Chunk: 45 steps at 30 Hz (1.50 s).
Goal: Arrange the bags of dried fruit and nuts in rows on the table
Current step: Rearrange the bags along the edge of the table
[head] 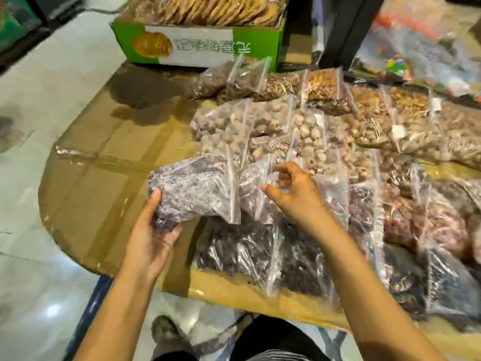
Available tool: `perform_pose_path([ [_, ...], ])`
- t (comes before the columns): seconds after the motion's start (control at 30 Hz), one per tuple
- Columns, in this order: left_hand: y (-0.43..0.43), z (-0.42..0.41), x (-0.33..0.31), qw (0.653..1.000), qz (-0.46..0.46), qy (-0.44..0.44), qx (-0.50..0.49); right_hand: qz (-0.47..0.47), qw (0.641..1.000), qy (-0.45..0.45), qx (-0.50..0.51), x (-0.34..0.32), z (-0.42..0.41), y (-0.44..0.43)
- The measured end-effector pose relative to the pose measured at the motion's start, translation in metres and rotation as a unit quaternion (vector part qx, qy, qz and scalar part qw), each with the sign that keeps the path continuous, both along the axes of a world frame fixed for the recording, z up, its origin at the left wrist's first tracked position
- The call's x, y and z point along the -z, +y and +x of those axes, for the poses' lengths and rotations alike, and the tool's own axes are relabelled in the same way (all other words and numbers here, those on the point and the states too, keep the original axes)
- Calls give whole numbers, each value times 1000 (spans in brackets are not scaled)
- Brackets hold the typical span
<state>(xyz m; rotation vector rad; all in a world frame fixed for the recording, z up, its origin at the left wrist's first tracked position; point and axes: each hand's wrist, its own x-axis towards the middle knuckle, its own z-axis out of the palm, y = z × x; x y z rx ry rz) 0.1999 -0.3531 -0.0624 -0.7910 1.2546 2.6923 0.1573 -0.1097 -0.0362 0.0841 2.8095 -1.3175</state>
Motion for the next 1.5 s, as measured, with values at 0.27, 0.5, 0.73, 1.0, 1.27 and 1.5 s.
perform_pose_path([
  [0.27,-66,-92,63,523,-799,7,298,64,976,32,205,18,-1,-45],
  [0.5,-92,-128,58,501,-590,412,481,125,926,27,355,9,14,-118],
  [0.73,-60,-147,58,516,-549,413,512,138,877,2,460,6,75,-133],
  [1.0,-54,-127,64,586,-559,370,455,98,854,17,511,5,77,-141],
  [1.27,-56,-134,46,473,-600,364,533,89,903,-69,414,-1,-3,-131],
  [1.5,-59,-143,38,472,-609,377,514,-39,876,-58,478,1,-18,-118],
])
